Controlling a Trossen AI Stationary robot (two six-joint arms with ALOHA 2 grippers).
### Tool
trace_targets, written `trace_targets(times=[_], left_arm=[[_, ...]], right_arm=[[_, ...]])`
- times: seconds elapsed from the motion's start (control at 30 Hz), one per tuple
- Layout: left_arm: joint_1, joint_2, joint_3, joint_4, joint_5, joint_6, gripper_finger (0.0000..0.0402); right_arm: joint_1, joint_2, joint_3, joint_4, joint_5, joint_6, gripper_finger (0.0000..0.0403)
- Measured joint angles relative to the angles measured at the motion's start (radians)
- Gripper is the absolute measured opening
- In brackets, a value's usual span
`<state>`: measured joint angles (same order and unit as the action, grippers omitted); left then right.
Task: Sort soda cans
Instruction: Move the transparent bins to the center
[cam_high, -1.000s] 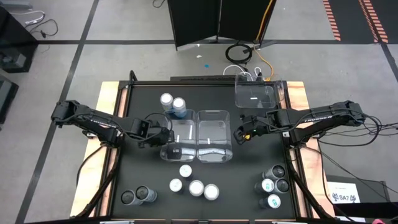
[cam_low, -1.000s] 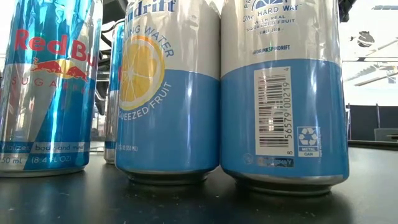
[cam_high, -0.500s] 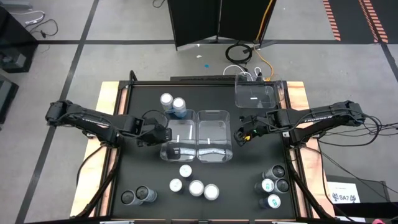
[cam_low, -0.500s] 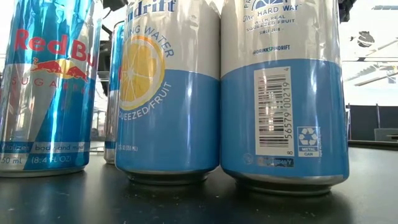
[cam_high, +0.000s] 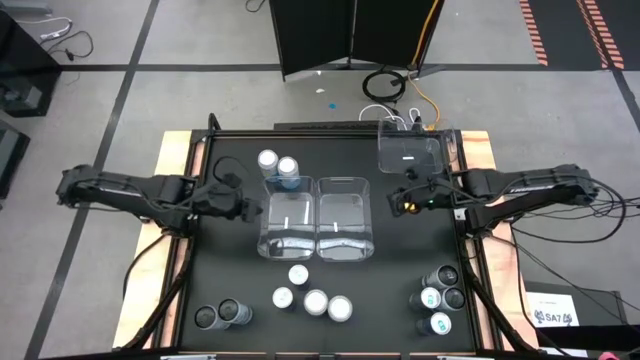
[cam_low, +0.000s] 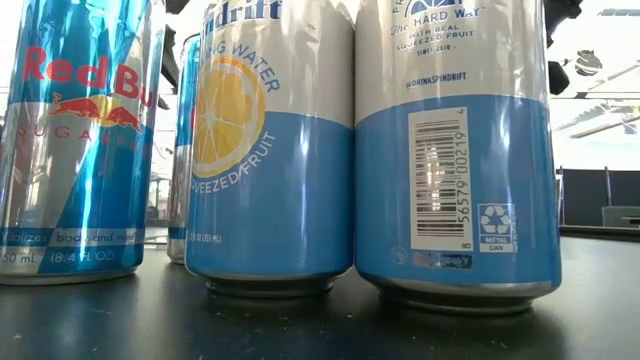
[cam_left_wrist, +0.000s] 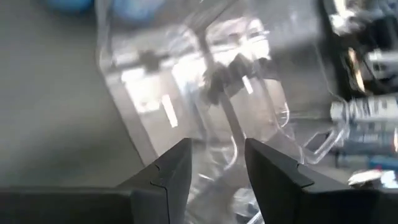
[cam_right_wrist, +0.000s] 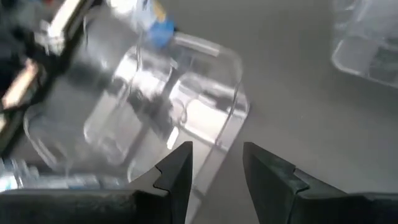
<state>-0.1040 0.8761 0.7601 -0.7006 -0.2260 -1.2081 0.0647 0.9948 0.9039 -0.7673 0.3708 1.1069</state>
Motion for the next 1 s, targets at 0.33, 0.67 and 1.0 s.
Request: trace_targets(times=[0.33, 0.67, 1.0], left_arm=[[0.0, -0.053, 0.0, 0.026, -0.022, 0.448, 0.0158], [0.0, -0.119, 0.0, 0.034, -0.027, 0.581, 0.0158], [0.0, -0.246, 0.0, 0.029, -0.026, 0.648, 0.0158]], right_arm=[[0.0, 0.052, 0.0, 0.087, 0.078, 0.167, 0.0135], [0.048, 0.135, 0.001, 0.304, 0.212, 0.317, 0.01], [-0.044, 0.162, 0.242, 0.002, 0.294, 0.268, 0.0014]])
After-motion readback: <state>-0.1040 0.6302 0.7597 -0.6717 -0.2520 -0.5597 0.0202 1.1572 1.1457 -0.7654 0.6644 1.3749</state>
